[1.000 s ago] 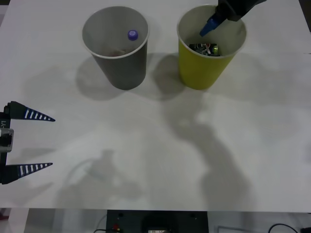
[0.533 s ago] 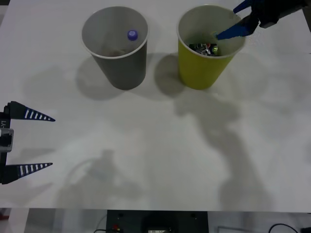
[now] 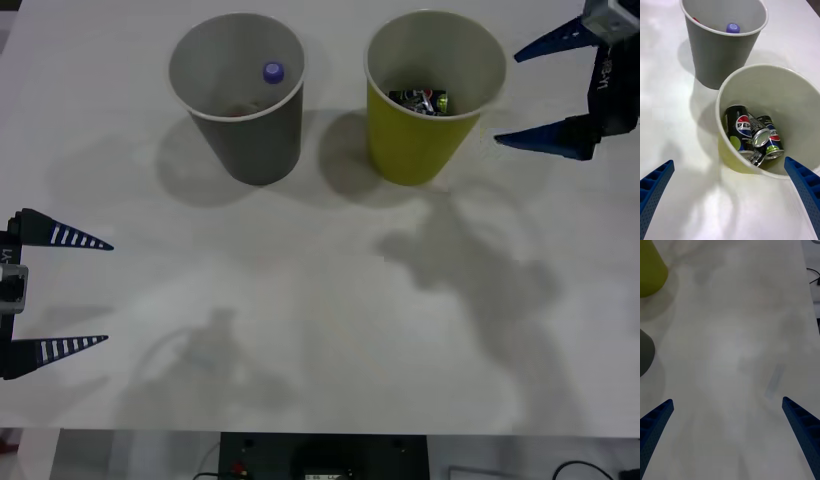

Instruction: Put the can into the green bin and the plastic bottle into the gray bin

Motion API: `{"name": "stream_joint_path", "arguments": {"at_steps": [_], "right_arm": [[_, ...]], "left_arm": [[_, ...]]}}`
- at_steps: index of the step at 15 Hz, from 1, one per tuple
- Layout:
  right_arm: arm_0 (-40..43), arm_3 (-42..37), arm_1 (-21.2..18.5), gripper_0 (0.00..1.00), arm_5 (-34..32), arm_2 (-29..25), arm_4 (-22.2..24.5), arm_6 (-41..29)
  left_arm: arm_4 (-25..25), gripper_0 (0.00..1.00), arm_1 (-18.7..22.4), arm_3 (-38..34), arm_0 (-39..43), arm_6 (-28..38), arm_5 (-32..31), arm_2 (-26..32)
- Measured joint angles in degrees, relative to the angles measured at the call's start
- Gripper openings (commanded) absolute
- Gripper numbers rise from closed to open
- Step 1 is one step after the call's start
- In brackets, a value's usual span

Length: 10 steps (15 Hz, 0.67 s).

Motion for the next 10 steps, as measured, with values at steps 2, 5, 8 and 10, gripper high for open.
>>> {"name": "stream_joint_path", "arguments": {"at_steps": [2,5,8,10], "right_arm": [[4.0,0.0,-1.2,1.0,0.0,-1.0,-3.5,3.7],[9.6,-0.8,-3.8,1.0,0.0,-1.4,-8.8,8.5],[16.6,-6.1,-7.1,1.0,2.0,-1.9,-11.8,9.7],[21.7,-9.8,-8.3,1.0,4.5,-3.4,-13.2,10.3]], "left_arm": [[0.0,1.0,0.0,0.0,0.0,0.0,0.0,0.0],[0.0,1.0,0.0,0.0,0.0,0.0,0.0,0.0],[0.0,1.0,0.0,0.0,0.0,0.0,0.0,0.0],[0.0,1.0,0.0,0.0,0.0,0.0,0.0,0.0]]}}
